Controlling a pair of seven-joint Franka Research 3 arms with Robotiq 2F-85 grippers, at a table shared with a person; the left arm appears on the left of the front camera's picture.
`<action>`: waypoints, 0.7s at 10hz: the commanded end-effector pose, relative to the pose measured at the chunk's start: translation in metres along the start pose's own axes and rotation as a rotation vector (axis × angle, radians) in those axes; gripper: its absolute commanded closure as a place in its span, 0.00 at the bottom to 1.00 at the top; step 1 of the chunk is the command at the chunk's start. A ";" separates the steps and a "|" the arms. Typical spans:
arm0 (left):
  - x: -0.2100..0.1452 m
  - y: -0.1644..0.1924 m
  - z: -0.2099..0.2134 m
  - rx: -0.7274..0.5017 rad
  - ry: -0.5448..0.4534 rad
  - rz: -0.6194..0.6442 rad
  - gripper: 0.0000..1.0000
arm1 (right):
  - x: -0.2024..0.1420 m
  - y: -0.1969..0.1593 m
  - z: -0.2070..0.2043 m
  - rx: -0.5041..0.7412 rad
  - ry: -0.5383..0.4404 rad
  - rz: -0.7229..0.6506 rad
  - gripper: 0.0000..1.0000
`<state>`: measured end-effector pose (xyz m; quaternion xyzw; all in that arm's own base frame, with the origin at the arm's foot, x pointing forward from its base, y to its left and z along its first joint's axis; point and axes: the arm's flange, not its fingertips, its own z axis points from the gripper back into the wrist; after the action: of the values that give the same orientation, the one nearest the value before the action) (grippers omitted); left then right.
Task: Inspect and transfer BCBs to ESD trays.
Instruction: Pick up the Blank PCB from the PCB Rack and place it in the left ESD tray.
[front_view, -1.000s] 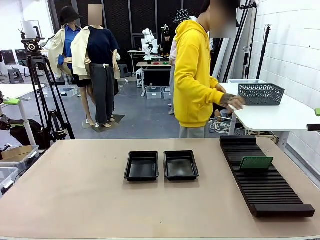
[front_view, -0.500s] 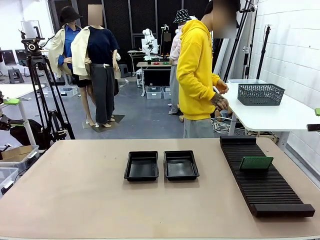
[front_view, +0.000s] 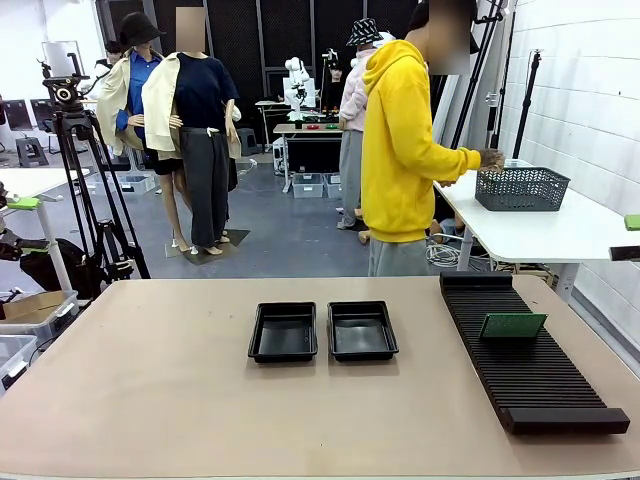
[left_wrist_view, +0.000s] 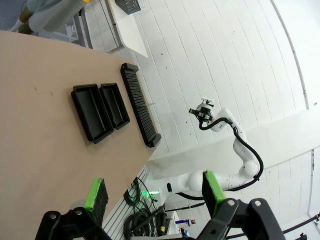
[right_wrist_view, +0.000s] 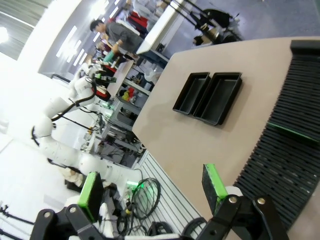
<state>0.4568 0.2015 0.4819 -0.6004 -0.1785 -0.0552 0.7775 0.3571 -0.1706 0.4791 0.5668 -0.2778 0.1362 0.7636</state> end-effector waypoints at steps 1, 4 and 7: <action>0.001 -0.001 0.001 0.003 -0.011 0.014 0.00 | 0.022 0.006 -0.015 -0.073 0.053 0.050 0.00; 0.001 -0.001 0.001 0.003 -0.011 0.014 0.00 | 0.047 0.008 -0.041 -0.218 0.173 0.123 0.00; 0.001 -0.001 0.001 0.003 -0.011 0.014 0.00 | 0.058 0.018 -0.070 -0.347 0.384 0.256 0.00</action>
<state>0.4569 0.2016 0.4814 -0.6006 -0.1783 -0.0546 0.7775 0.4147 -0.1128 0.5107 0.3848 -0.2296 0.2537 0.8572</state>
